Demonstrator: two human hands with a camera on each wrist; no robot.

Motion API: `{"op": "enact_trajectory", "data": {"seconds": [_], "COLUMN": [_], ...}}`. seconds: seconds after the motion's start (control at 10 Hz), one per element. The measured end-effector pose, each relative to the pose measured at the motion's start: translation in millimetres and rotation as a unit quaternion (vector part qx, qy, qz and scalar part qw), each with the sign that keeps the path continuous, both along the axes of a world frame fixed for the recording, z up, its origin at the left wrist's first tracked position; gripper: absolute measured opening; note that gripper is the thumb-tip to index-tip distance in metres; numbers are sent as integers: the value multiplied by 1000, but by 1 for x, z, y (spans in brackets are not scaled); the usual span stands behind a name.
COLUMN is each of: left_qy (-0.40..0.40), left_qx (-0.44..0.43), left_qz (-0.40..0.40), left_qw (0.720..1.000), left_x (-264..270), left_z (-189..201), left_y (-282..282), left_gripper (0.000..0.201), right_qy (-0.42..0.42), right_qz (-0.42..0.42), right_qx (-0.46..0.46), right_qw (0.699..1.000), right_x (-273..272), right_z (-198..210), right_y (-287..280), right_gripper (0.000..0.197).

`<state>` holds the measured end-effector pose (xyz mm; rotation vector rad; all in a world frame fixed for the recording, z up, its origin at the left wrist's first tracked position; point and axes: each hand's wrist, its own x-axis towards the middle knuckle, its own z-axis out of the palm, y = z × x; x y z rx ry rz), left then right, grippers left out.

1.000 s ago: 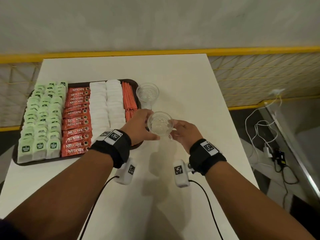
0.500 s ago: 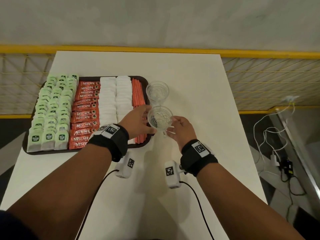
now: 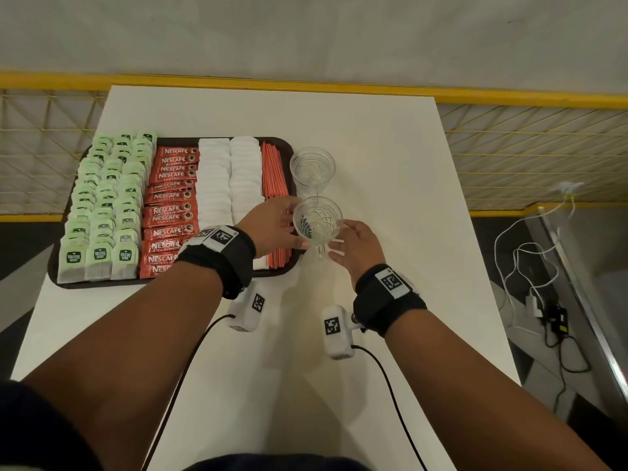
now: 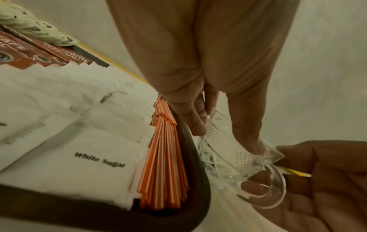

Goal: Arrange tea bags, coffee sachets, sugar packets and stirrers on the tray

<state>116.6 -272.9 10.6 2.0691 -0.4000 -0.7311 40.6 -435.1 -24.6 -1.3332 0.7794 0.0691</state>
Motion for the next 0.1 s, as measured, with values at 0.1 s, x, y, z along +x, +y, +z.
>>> {"op": "enact_trajectory", "data": {"seconds": [0.1], "left_qy": [2], "left_qx": [34], "left_qz": [14], "left_qw": [999], "left_x": [-1], "left_z": [0], "left_y": [4], "left_gripper": [84], "right_qy": [4], "right_qz": [-13], "right_qx": [-25], "right_qw": [1000], "right_x": [-3], "right_z": [2], "right_y": [-4], "right_gripper": [21]}}
